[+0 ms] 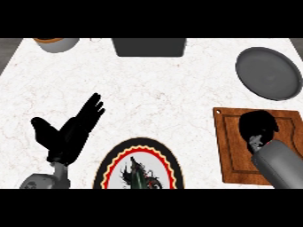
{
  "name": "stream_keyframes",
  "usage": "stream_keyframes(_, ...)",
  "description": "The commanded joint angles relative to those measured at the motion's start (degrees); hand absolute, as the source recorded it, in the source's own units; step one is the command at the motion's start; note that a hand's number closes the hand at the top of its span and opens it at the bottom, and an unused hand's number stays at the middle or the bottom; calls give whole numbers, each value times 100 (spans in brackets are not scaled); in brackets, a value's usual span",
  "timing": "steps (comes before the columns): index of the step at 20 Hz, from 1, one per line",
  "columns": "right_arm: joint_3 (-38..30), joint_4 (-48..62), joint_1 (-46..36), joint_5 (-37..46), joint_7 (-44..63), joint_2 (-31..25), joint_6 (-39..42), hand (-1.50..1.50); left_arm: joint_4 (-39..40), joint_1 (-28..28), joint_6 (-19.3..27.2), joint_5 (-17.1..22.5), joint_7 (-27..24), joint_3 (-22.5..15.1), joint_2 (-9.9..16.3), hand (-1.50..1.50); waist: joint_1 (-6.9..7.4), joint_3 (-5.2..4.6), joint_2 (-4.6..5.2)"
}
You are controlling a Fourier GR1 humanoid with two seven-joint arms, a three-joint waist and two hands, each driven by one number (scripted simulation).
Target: Pick the tomato from the cutting board and place it in the pan
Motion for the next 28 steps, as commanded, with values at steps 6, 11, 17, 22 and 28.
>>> stream_keyframes(6,182,597,-85,927,-1166,-393,-841,150,-244,5,-159,104,387,246,20,0,2,1,2)
stream_keyframes(11,226,-553,545,323,-2217,-275,-2296,150,-136,91,-85,26,165,283,13,0,-188,15,-35)
stream_keyframes(17,-341,-1914,1111,-662,-3744,-351,-3926,150,-223,245,-29,21,122,337,22,0,-372,25,-82)
stream_keyframes(22,-1270,-3172,1762,-1727,-4355,-570,-4687,150,-280,307,63,-17,114,320,-53,0,-466,13,-98)
stream_keyframes(28,-2364,-3464,2298,-3851,-4921,-339,-4537,150,-47,308,-88,-187,-177,247,-17,0,-216,3,-15)
